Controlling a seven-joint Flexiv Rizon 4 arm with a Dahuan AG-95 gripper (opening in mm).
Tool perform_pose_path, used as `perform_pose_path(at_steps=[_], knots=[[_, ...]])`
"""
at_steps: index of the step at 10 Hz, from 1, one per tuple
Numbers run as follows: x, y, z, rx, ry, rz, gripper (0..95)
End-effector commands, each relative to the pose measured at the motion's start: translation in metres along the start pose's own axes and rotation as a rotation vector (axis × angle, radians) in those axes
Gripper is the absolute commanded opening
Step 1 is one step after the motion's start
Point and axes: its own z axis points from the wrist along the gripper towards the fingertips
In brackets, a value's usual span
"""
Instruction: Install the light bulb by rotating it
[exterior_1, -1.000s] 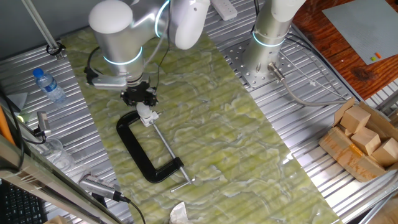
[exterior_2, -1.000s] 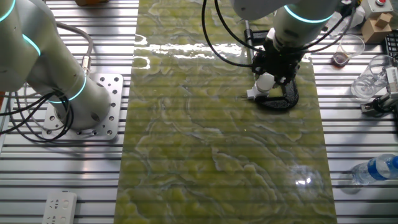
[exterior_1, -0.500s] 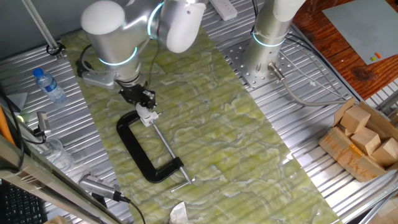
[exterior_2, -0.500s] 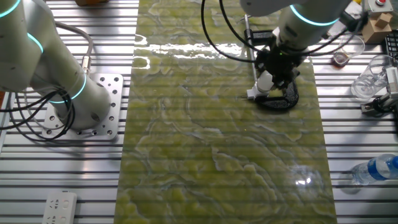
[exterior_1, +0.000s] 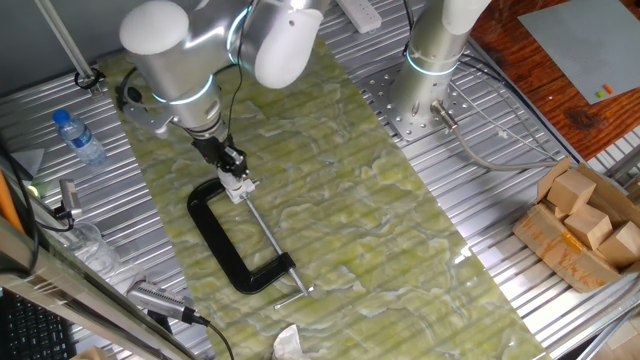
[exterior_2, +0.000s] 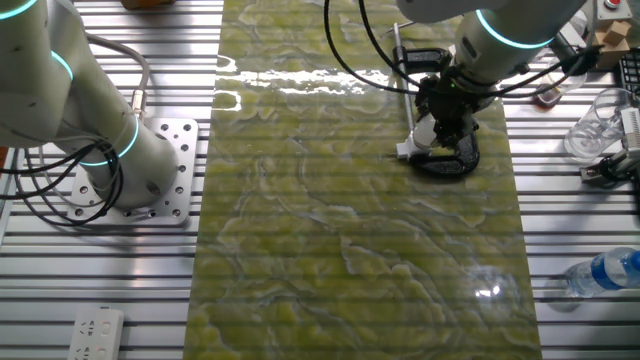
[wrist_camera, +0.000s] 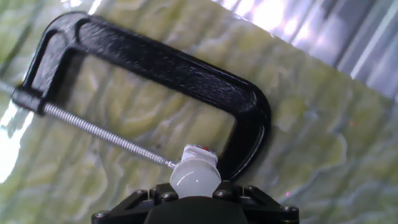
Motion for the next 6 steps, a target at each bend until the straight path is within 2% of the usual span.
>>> perform_pose_path(at_steps=[1, 2, 3, 5, 6], knots=[[0.0007, 0.0001, -0.0006, 0.007, -0.004, -0.053, 38.0], [0.0007, 0.0001, -0.0006, 0.014, -0.001, -0.078, 38.0], [0.0007, 0.0001, -0.0005, 0.013, -0.001, -0.091, 57.0], [0.0007, 0.0001, -0.0005, 0.013, -0.004, -0.109, 57.0], [0.0007, 0.0001, -0.0005, 0.019, -0.001, -0.113, 76.0]])
